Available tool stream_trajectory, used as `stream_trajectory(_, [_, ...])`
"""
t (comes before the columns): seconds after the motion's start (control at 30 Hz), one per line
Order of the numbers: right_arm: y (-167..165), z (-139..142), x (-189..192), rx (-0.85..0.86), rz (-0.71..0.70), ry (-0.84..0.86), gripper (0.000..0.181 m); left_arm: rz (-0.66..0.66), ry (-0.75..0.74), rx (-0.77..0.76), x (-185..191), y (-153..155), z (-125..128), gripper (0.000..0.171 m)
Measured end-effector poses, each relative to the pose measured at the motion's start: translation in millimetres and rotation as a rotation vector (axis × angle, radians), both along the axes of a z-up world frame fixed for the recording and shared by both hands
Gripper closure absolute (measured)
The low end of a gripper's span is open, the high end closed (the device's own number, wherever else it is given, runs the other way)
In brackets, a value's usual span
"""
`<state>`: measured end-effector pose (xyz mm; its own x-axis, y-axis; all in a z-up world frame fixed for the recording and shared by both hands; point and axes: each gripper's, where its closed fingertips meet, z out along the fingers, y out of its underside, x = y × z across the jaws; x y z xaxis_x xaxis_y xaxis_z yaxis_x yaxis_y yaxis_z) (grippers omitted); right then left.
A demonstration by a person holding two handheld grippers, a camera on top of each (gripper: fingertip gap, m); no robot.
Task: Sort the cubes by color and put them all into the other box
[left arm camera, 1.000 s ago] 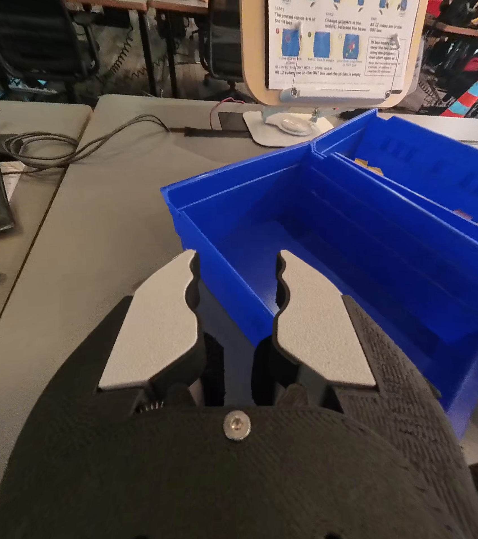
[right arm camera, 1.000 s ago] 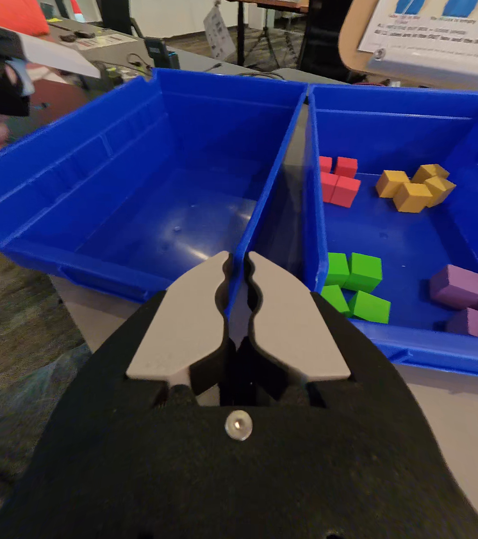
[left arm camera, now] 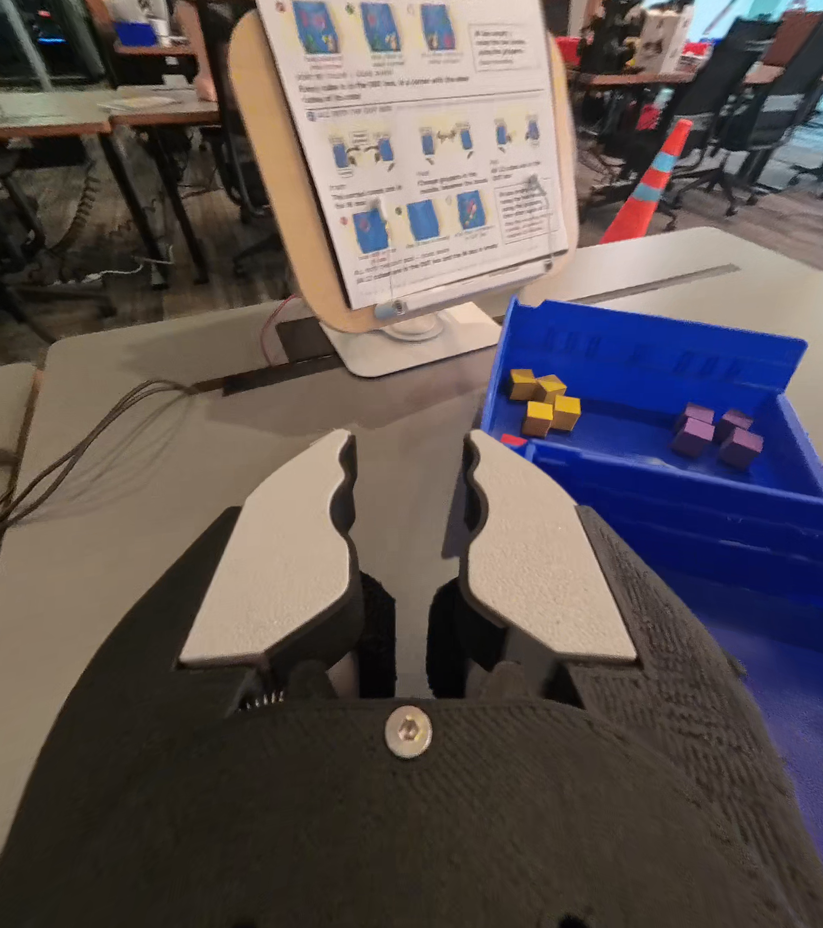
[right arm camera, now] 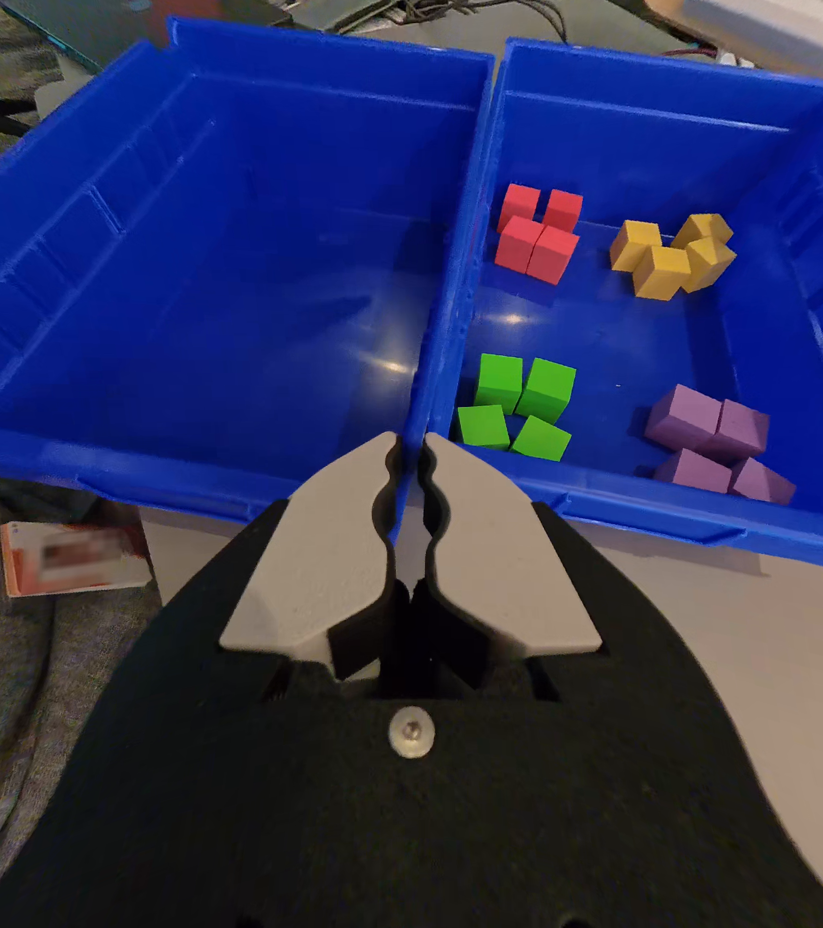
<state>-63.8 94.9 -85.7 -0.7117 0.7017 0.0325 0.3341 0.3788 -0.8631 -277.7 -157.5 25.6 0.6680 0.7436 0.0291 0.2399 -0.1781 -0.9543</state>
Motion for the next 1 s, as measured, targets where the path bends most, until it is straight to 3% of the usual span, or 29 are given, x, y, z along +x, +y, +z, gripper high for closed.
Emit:
stream_trajectory(0.23, [4.3, -1.1, 0.6, 0.014, -0.019, -0.001, 0.176, -0.214, -0.343, -0.22, -45.8, 88.1, -62.5, 0.111])
stream_trajectory(0.37, [4.3, -0.8, 1.1, 0.017, -0.029, 0.007, 0.176, -0.276, -0.451, -0.299, -48.0, 121.6, -91.3, 0.113])
stream_trajectory(0.4, [4.4, -1.0, 1.3, 0.016, -0.03, 0.007, 0.176, -0.285, -0.461, -0.305, -48.4, 126.2, -95.1, 0.122])
stream_trajectory(0.5, [4.5, -1.1, 3.5, 0.004, -0.015, 0.005, 0.176, -0.31, -0.518, -0.338, -47.0, 129.5, -105.5, 0.165])
stream_trajectory(1.0, [46.0, -1.4, 54.6, 0.013, 0.061, -0.043, 0.177, -0.196, -0.519, -0.353, -51.8, 111.9, -106.3, 0.166])
